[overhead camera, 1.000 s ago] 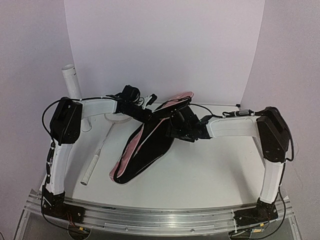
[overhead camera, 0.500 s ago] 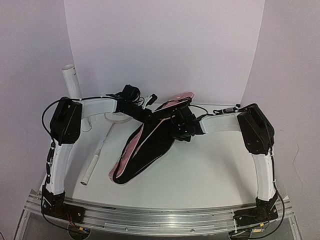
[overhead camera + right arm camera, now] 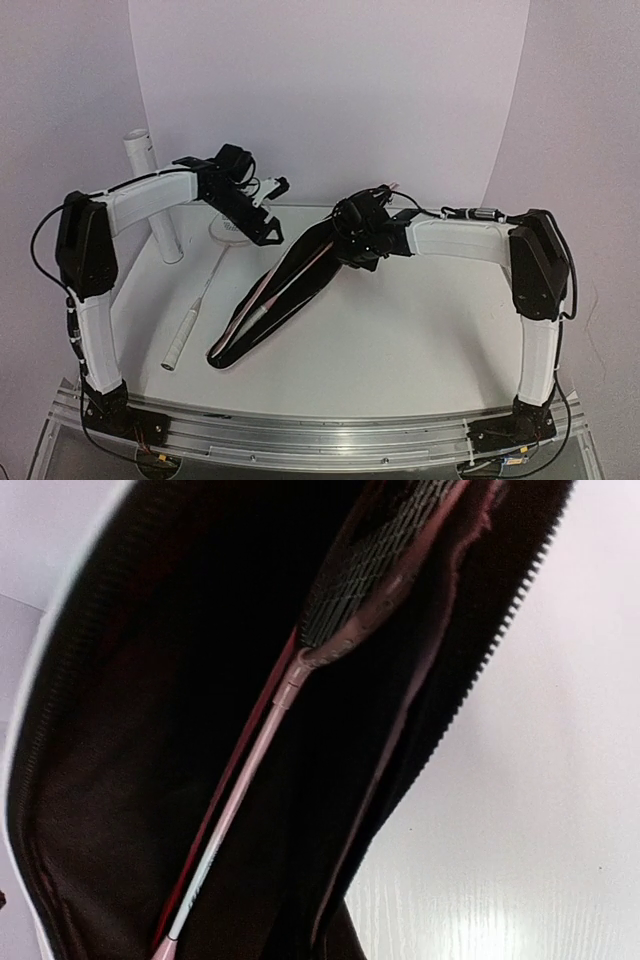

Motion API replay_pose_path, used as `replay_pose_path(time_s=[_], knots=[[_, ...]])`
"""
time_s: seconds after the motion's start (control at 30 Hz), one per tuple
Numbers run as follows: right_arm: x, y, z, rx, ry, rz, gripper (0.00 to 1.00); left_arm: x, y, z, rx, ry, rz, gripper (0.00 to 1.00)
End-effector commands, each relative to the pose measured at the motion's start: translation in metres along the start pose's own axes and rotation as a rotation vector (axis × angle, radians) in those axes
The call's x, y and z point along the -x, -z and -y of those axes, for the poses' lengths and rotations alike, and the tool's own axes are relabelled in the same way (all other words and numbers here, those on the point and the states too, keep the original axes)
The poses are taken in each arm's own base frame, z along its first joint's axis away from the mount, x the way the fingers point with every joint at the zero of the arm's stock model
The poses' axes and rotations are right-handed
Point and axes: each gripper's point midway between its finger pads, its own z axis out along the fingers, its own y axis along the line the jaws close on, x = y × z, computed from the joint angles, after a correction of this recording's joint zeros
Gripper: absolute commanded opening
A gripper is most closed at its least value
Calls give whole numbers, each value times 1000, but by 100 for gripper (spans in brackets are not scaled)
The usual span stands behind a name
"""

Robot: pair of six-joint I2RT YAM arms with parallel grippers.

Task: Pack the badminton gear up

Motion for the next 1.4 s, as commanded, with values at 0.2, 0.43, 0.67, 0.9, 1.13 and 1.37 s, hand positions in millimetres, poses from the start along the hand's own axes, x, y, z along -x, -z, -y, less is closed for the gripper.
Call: replay_pose_path(time_s=[0.2,0.43,0.67,0.9,1.13,1.37], knots=[[38,35,-22,22,10,103,0,-191,40,-33,203,147,-401,89],[38,36,-28,37,27,93,0,-253,23,-39,262,160,-499,90],[43,45,-32,46,51,110,0,-268,19,-36,234,220,-511,72],[41,44,-31,42,58,109,0,-285,1,-16,118,299,-517,56],[37,43,-27,32,57,101,0,-284,-14,-14,85,319,-491,19],[38,48,-22,23,58,110,0,-272,-16,-18,93,343,-452,0]])
